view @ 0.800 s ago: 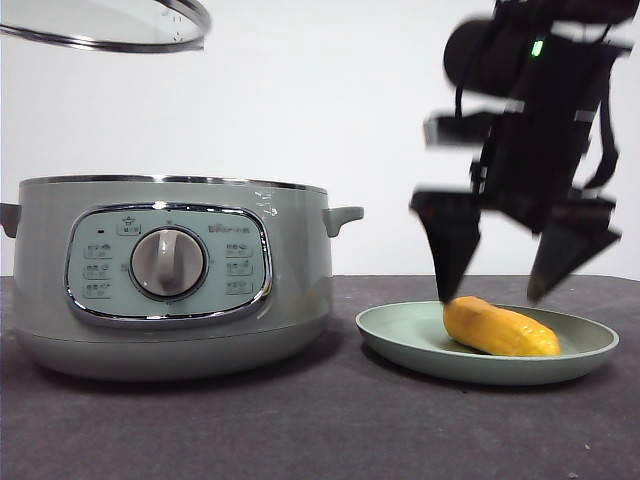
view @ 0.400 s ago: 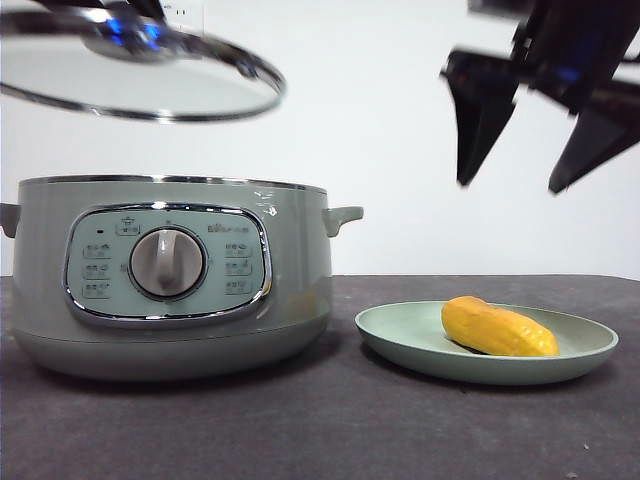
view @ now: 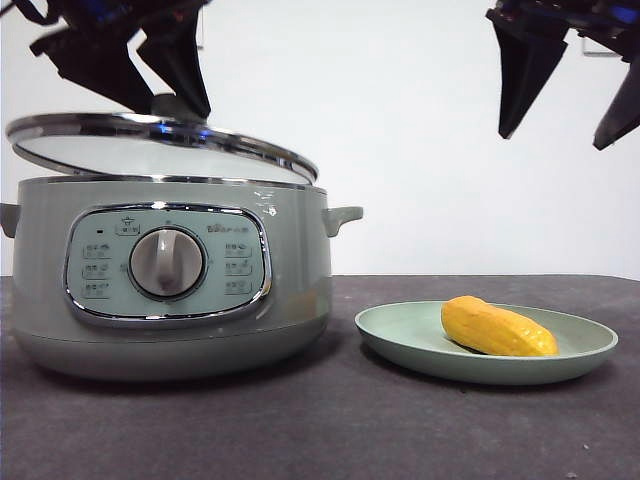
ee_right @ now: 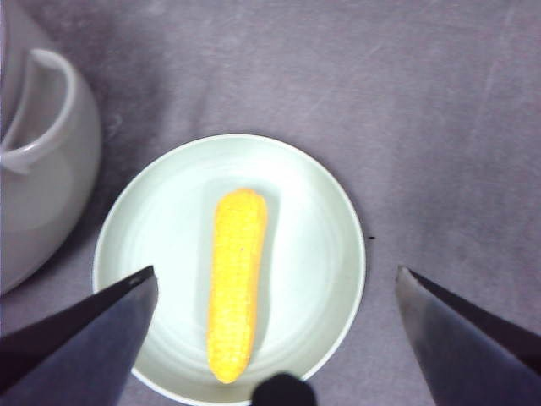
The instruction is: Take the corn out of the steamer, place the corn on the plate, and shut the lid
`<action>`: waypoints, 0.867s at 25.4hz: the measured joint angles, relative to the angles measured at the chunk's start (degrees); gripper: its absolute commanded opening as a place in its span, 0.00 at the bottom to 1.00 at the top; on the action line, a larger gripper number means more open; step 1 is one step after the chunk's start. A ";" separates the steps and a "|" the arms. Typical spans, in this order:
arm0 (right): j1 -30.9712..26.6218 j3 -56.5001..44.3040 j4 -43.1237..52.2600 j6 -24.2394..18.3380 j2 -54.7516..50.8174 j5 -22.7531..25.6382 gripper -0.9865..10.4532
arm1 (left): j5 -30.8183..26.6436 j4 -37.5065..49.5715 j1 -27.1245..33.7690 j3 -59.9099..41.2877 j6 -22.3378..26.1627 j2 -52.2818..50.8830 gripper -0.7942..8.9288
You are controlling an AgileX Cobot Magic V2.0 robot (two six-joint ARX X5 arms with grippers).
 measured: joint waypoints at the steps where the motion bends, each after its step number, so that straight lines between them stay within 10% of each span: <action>1: -0.26 0.00 -0.13 0.02 0.00 0.13 0.50 | 0.00 0.13 0.00 0.00 0.00 0.52 0.07; 15: -0.55 0.00 -0.26 0.00 0.00 0.15 0.50 | 0.39 -0.87 -0.37 0.22 -0.59 2.60 0.10; 18: -0.55 0.00 -0.26 0.00 0.00 0.15 0.50 | 0.39 -0.87 -0.37 0.24 -0.57 2.62 0.56; 22: -0.55 0.00 -0.26 0.00 0.00 0.13 0.50 | -0.02 0.15 -0.37 0.24 -0.61 2.73 0.60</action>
